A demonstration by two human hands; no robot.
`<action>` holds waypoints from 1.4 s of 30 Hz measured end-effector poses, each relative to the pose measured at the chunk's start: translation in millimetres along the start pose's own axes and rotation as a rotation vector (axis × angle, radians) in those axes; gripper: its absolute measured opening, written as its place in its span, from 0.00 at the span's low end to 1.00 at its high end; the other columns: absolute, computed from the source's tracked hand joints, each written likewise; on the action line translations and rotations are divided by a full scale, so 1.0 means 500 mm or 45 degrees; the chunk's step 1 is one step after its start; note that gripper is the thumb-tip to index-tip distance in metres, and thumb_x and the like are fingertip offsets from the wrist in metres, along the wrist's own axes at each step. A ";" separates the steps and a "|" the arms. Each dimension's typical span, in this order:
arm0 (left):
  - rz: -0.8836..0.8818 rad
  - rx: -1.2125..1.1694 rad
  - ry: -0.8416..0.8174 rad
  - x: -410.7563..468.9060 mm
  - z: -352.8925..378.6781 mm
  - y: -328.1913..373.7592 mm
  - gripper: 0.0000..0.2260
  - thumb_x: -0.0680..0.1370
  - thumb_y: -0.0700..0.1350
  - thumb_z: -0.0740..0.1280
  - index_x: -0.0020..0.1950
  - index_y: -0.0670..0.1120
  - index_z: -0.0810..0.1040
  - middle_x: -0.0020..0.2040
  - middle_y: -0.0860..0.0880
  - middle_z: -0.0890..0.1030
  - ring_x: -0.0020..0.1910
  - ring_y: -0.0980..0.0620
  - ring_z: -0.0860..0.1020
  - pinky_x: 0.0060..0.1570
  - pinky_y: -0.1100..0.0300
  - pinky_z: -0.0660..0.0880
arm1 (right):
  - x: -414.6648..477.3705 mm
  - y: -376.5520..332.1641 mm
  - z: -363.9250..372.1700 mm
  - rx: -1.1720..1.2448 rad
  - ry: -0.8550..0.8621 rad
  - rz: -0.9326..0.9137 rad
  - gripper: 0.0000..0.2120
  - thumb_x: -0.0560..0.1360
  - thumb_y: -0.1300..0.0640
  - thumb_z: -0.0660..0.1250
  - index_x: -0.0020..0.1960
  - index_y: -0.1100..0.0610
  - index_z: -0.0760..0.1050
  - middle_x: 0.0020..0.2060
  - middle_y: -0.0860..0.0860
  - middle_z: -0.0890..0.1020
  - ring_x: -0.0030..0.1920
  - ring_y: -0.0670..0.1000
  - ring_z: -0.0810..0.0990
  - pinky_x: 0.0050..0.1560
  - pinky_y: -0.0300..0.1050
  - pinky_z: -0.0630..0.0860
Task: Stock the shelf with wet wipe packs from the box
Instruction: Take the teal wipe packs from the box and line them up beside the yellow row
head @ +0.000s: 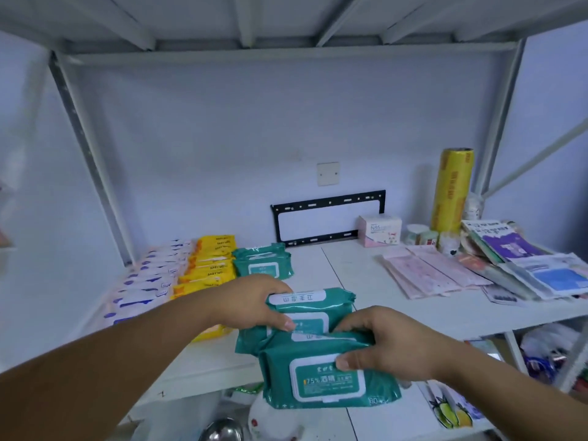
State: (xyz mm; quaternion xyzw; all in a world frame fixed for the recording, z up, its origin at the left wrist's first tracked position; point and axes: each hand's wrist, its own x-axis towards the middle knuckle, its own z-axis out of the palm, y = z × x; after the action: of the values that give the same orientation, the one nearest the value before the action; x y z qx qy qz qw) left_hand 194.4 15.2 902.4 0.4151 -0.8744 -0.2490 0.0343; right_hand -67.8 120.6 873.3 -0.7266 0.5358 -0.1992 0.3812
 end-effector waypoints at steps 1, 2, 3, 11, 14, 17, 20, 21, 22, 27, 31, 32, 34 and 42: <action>0.011 -0.006 -0.006 0.009 -0.009 -0.027 0.15 0.72 0.59 0.75 0.56 0.56 0.82 0.53 0.59 0.84 0.52 0.59 0.82 0.57 0.51 0.79 | 0.022 -0.008 0.008 -0.011 0.020 0.008 0.13 0.71 0.49 0.77 0.53 0.51 0.83 0.47 0.45 0.87 0.47 0.45 0.86 0.54 0.50 0.82; 0.019 -0.016 -0.012 0.019 -0.019 -0.054 0.15 0.72 0.59 0.75 0.56 0.56 0.82 0.53 0.59 0.84 0.51 0.58 0.82 0.56 0.50 0.79 | 0.045 -0.016 0.016 -0.018 0.036 0.022 0.13 0.71 0.49 0.77 0.54 0.51 0.83 0.48 0.44 0.87 0.47 0.45 0.86 0.54 0.49 0.82; 0.031 -0.026 -0.017 0.029 -0.031 -0.079 0.16 0.72 0.60 0.75 0.56 0.57 0.82 0.53 0.59 0.84 0.51 0.58 0.82 0.56 0.50 0.79 | 0.068 -0.025 0.022 -0.027 0.051 0.038 0.13 0.71 0.49 0.77 0.54 0.51 0.83 0.48 0.44 0.87 0.47 0.44 0.86 0.55 0.49 0.82; 0.143 -0.128 0.025 0.110 -0.103 -0.229 0.18 0.69 0.63 0.75 0.55 0.57 0.82 0.52 0.58 0.85 0.51 0.58 0.83 0.56 0.48 0.80 | 0.208 -0.072 0.063 -0.085 0.187 0.121 0.14 0.72 0.49 0.76 0.56 0.49 0.83 0.50 0.41 0.87 0.48 0.43 0.86 0.55 0.46 0.82; 0.161 -0.177 0.027 0.137 -0.109 -0.259 0.19 0.69 0.63 0.75 0.56 0.56 0.82 0.53 0.57 0.85 0.52 0.56 0.83 0.56 0.47 0.80 | 0.240 -0.076 0.068 -0.128 0.202 0.147 0.14 0.73 0.48 0.75 0.57 0.48 0.83 0.51 0.39 0.86 0.49 0.41 0.85 0.54 0.43 0.82; 0.159 -0.195 0.033 0.170 -0.112 -0.278 0.17 0.71 0.61 0.76 0.56 0.56 0.82 0.52 0.56 0.85 0.50 0.55 0.84 0.55 0.47 0.80 | 0.272 -0.070 0.055 -0.170 0.204 0.181 0.14 0.73 0.49 0.75 0.57 0.46 0.82 0.49 0.37 0.86 0.48 0.39 0.85 0.53 0.40 0.82; 0.149 -0.203 0.037 0.209 -0.111 -0.295 0.16 0.72 0.58 0.76 0.57 0.56 0.82 0.52 0.57 0.85 0.49 0.57 0.83 0.55 0.50 0.80 | 0.316 -0.047 0.041 -0.190 0.204 0.191 0.14 0.73 0.49 0.75 0.57 0.47 0.82 0.50 0.37 0.86 0.48 0.39 0.85 0.52 0.38 0.81; 0.140 -0.204 0.033 0.223 -0.111 -0.300 0.16 0.72 0.57 0.76 0.57 0.55 0.82 0.51 0.57 0.85 0.49 0.58 0.83 0.55 0.51 0.80 | 0.331 -0.035 0.036 -0.169 0.204 0.198 0.14 0.73 0.49 0.75 0.57 0.47 0.82 0.49 0.37 0.86 0.48 0.39 0.85 0.52 0.39 0.81; 0.135 -0.201 0.030 0.237 -0.112 -0.305 0.15 0.72 0.57 0.76 0.57 0.55 0.82 0.51 0.57 0.85 0.49 0.58 0.83 0.54 0.52 0.80 | 0.349 -0.020 0.030 -0.148 0.202 0.204 0.14 0.72 0.49 0.76 0.57 0.47 0.82 0.50 0.37 0.86 0.48 0.39 0.85 0.53 0.39 0.82; 0.079 -0.112 0.023 0.312 -0.117 -0.346 0.18 0.73 0.56 0.75 0.61 0.54 0.81 0.54 0.55 0.85 0.52 0.57 0.82 0.57 0.52 0.79 | 0.444 0.051 0.005 -0.131 0.175 0.200 0.14 0.71 0.46 0.75 0.56 0.45 0.82 0.50 0.37 0.85 0.50 0.40 0.85 0.56 0.44 0.82; -0.003 -0.011 0.024 0.360 -0.123 -0.395 0.20 0.74 0.58 0.74 0.63 0.55 0.81 0.57 0.55 0.84 0.53 0.56 0.81 0.57 0.52 0.78 | 0.528 0.090 -0.015 -0.114 0.140 0.174 0.16 0.69 0.44 0.75 0.56 0.44 0.81 0.51 0.39 0.85 0.50 0.42 0.85 0.56 0.48 0.82; -0.021 -0.008 0.022 0.370 -0.122 -0.410 0.20 0.74 0.58 0.74 0.63 0.55 0.81 0.57 0.55 0.83 0.54 0.56 0.81 0.58 0.52 0.78 | 0.550 0.098 -0.020 -0.125 0.125 0.160 0.17 0.69 0.44 0.75 0.56 0.44 0.81 0.51 0.39 0.85 0.50 0.42 0.84 0.56 0.48 0.82; -0.055 -0.019 0.032 0.386 -0.119 -0.441 0.18 0.74 0.57 0.74 0.62 0.55 0.81 0.57 0.55 0.83 0.54 0.56 0.81 0.58 0.51 0.78 | 0.590 0.113 -0.026 -0.133 0.094 0.148 0.16 0.69 0.46 0.75 0.56 0.44 0.80 0.51 0.39 0.85 0.50 0.42 0.84 0.56 0.47 0.82; -0.161 -0.081 0.005 0.407 -0.105 -0.520 0.19 0.76 0.58 0.71 0.66 0.58 0.78 0.61 0.58 0.82 0.57 0.59 0.80 0.61 0.53 0.77 | 0.712 0.143 0.001 -0.023 -0.026 0.103 0.16 0.70 0.53 0.77 0.57 0.46 0.81 0.52 0.41 0.85 0.52 0.41 0.83 0.60 0.45 0.80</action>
State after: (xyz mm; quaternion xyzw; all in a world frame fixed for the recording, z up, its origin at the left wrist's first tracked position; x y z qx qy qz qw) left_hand 259.7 -295.6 797.6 0.4688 -0.8379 -0.2775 0.0332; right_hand 10.7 -220.0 775.7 -0.7098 0.5624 -0.1714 0.3879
